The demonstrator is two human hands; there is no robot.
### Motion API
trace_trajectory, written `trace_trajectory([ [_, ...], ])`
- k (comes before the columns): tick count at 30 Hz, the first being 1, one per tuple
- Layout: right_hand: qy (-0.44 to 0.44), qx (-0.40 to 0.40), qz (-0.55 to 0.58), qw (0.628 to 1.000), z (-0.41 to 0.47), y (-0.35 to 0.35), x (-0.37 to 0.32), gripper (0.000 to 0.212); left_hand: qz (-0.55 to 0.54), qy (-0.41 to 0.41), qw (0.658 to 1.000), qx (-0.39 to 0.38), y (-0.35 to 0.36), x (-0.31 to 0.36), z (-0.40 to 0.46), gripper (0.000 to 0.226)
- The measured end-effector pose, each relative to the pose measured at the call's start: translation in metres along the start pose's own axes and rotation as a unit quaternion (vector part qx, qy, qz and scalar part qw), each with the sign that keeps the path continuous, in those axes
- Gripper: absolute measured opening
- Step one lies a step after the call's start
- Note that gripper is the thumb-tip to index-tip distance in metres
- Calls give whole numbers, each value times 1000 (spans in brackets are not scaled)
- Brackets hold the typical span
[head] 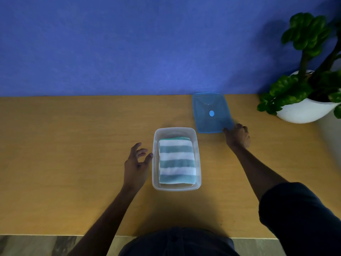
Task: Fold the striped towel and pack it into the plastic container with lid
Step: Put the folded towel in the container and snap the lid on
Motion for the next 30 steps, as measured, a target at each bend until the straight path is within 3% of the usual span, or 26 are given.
trace_trajectory([
  [9,3,-11,-14,1000,12,8,-7,58,7,-4,1000,4,5,5,5,52],
  [14,65,-24,102,992,17,7,-7,53,8,-3,1000,7,6,9,6,51],
  [21,194,-33,359,912,12,-1,-11,39,6,8,1000,2,5,15,6,51],
  [30,125,-22,503,855,-28,-40,-24,21,-17,15,1000,-13,3,22,3,49],
])
Point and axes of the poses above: each hand's wrist, its own z-axis towards the middle knuckle, its own y-axis out of the palm, x = y × z, the point moved 5 cm from there along z, towards the middle knuckle, and after that the axes turned 7 degrees about x, right-handed, at the moved point
